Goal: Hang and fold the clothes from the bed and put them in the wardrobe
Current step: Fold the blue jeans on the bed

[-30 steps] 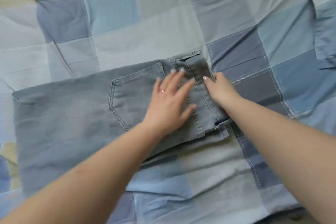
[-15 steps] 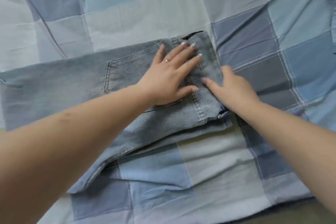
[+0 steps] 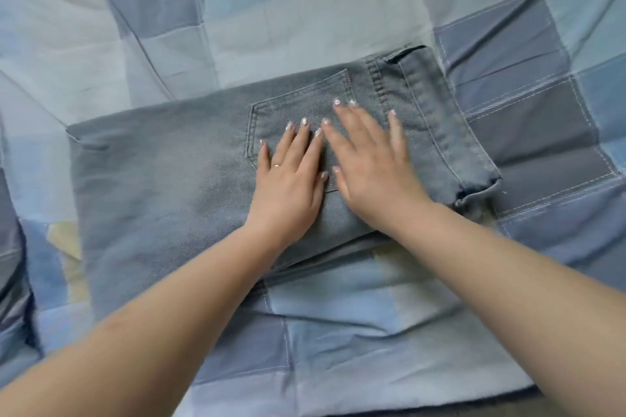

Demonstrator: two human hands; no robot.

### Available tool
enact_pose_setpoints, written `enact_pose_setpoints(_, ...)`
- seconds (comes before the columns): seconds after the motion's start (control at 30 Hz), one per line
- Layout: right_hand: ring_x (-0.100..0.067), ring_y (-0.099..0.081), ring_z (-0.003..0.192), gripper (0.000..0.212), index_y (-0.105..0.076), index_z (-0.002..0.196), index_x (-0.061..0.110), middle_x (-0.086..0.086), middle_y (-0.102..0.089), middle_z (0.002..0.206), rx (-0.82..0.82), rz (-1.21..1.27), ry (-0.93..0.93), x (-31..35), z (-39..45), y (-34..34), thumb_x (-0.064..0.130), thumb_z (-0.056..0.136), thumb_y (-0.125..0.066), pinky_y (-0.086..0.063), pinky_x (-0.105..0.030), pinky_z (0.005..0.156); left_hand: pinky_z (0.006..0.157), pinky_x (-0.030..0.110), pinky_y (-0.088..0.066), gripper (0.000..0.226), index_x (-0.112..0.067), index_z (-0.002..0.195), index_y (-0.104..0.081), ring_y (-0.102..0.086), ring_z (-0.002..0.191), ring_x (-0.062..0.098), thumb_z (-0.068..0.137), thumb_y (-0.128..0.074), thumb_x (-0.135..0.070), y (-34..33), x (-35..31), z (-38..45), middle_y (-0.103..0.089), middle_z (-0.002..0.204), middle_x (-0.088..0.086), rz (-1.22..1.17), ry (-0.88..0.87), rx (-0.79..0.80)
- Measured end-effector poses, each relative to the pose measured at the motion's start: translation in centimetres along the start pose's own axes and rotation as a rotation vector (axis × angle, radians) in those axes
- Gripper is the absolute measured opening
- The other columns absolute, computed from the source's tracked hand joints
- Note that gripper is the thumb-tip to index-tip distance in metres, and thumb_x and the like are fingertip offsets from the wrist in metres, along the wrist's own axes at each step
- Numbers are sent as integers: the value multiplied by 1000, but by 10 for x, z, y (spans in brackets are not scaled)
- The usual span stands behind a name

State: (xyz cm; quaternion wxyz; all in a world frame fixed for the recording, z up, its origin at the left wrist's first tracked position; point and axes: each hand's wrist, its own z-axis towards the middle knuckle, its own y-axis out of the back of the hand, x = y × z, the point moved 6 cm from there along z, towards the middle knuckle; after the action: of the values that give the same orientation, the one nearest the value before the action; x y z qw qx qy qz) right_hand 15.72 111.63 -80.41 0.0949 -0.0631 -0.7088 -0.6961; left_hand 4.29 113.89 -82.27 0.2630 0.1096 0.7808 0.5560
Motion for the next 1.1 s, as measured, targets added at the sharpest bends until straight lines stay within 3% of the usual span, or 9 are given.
enact_pose_setpoints(0.2, -20, 11, 147, 75, 2, 152, 28, -3, 11, 160, 420, -176, 48, 3, 4, -54, 68, 90, -15, 6, -53, 115, 116, 55, -14, 67, -17, 148, -34, -21, 146, 27, 92, -27, -54, -23, 73, -48, -27, 156, 10, 234, 40, 105)
enact_pose_setpoints(0.3, -20, 11, 147, 83, 6, 151, 27, -2, 12, 160, 466, -287, -65, -27, -2, -46, 75, 84, -5, 3, -50, 116, 117, 52, -3, 79, -23, 152, -20, -8, 149, 23, 87, -14, -67, -14, 138, -91, -12, 161, 6, 252, 236, 153)
enact_pose_setpoints(0.4, -20, 8, 147, 80, 4, 152, 24, -3, 10, 160, 546, -312, -223, -31, -3, -34, 69, 90, -17, 2, -53, 116, 117, 50, 0, 83, -25, 153, -14, 0, 149, 21, 85, -12, -72, 2, 196, -140, -5, 162, 4, 232, 433, 184)
enact_pose_setpoints(0.47, -22, 3, 148, 74, -8, 152, 16, -8, 3, 161, 444, -160, -312, -5, 9, -22, 56, 94, -33, -1, -49, 118, 118, 50, -4, 79, -21, 153, -16, 0, 149, 21, 91, -34, -66, 17, 225, -163, -3, 162, 5, 112, 551, 147)
enact_pose_setpoints(0.57, -19, -5, 148, 62, -18, 150, 8, -7, -9, 160, 191, 438, -330, 65, 47, -11, 31, 99, -44, -3, -32, 118, 118, 41, -18, 81, -8, 149, -24, -19, 145, 25, 86, -65, -40, 38, 251, -177, -21, 157, 14, -236, 666, -72)
enact_pose_setpoints(0.7, -13, -6, 147, 60, -15, 150, 6, -5, -9, 160, 186, 928, -331, 162, 110, -22, 25, 100, -42, -1, -17, 112, 83, 26, -51, 64, -9, 140, -42, -54, 106, 21, 85, -71, -27, 40, 285, -192, -54, 130, 10, -701, 967, -252)
enact_pose_setpoints(0.77, -14, -3, 147, 66, -10, 151, 6, -6, -5, 161, 232, 959, -389, 180, 130, -39, 33, 100, -41, -1, -21, 113, 62, 25, -51, 47, -12, 129, -53, -57, 94, 16, 87, -68, -26, 29, 291, -197, -61, 119, 3, -899, 1014, -194)
enact_pose_setpoints(0.9, -15, -1, 147, 71, -7, 152, 10, -4, -3, 161, 222, 920, -522, 177, 111, -71, 45, 99, -39, -2, -29, 118, 72, 35, -51, 39, -15, 125, -52, -64, 90, 20, 89, -66, -20, 17, 297, -201, -67, 99, 3, -1197, 985, -87)
enact_pose_setpoints(1.1, -10, -1, 147, 66, -9, 152, 14, 1, -5, 161, 232, 871, -529, 177, 30, -83, 39, 99, -40, 1, -23, 115, 61, 26, -53, 19, -17, 111, -59, -67, 89, 14, 92, -62, -19, 25, 286, -201, -68, 109, 3, -1354, 952, -24)
